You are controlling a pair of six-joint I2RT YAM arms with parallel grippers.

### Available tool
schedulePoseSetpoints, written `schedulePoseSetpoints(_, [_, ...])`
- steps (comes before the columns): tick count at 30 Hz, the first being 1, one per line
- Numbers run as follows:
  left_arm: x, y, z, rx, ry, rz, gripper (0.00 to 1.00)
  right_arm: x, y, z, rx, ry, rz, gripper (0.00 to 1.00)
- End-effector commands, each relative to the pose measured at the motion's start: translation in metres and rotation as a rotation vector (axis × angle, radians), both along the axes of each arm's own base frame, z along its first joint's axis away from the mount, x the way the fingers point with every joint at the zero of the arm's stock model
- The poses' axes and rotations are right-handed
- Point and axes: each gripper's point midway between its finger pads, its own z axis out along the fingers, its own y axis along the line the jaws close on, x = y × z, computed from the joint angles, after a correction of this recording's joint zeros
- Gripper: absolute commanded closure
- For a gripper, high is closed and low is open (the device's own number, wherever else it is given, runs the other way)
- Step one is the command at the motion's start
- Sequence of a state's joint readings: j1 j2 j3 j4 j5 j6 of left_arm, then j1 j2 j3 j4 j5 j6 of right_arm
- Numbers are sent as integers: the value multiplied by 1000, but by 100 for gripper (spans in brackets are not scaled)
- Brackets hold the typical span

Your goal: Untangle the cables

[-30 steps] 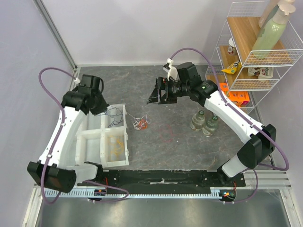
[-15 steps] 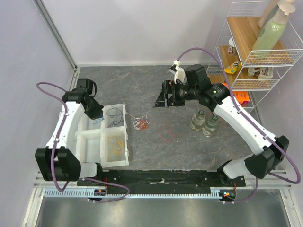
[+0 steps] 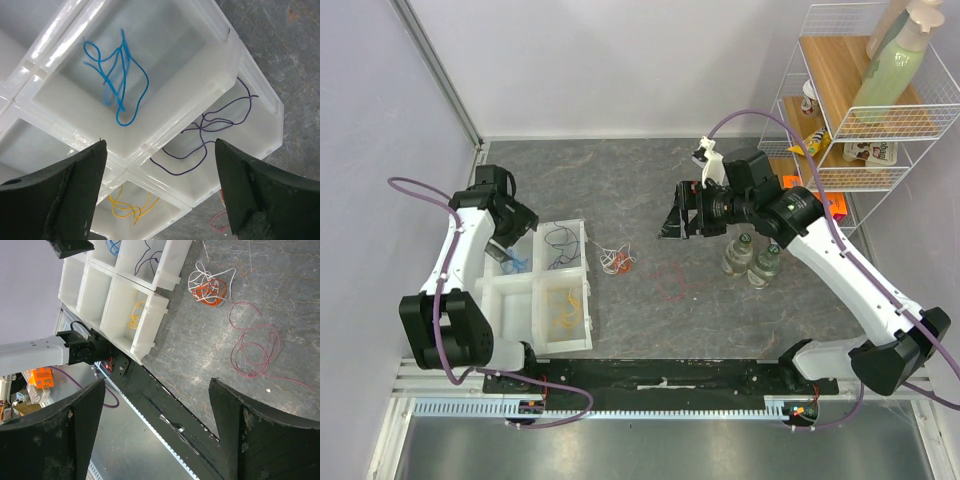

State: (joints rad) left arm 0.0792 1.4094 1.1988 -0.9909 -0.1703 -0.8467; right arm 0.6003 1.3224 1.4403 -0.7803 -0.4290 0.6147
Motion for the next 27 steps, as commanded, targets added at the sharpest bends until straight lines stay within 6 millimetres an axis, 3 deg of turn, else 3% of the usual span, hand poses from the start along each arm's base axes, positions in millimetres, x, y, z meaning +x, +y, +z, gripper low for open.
schedulePoseSetpoints(1, [20, -8, 21, -39, -97, -4, 5, -2, -6, -1, -24, -20, -3, 8])
schedulePoseSetpoints(4, [18, -18, 32, -54, -131, -43, 6, 1, -4, -10, -51, -10, 16, 8])
schedulePoseSetpoints(7, [14, -33, 45, -58, -166, -110, 9, 6, 0, -34, -110, 19, 48, 10])
schedulePoseSetpoints(10, [6, -66, 60, -93, -212, -231, 12, 11, 2, -68, -231, 54, 72, 14])
schedulePoseSetpoints(14, [-9, -141, 86, -196, -339, -515, 16, 9, 6, -119, -420, 76, 122, 17])
schedulePoseSetpoints(15, [-16, -152, 92, -217, -366, -551, 16, 9, 6, -130, -457, 87, 130, 18])
schedulePoseSetpoints(19, [-33, -205, 121, -336, -536, -769, 20, 16, -6, -161, -583, 84, 122, 29])
schedulePoseSetpoints(23, [-43, -226, 129, -414, -570, -899, 29, 25, -24, -173, -675, 54, 82, 35])
schedulePoseSetpoints(27, [-51, -240, 120, -455, -526, -976, 32, 32, -34, -185, -675, 78, 46, 50])
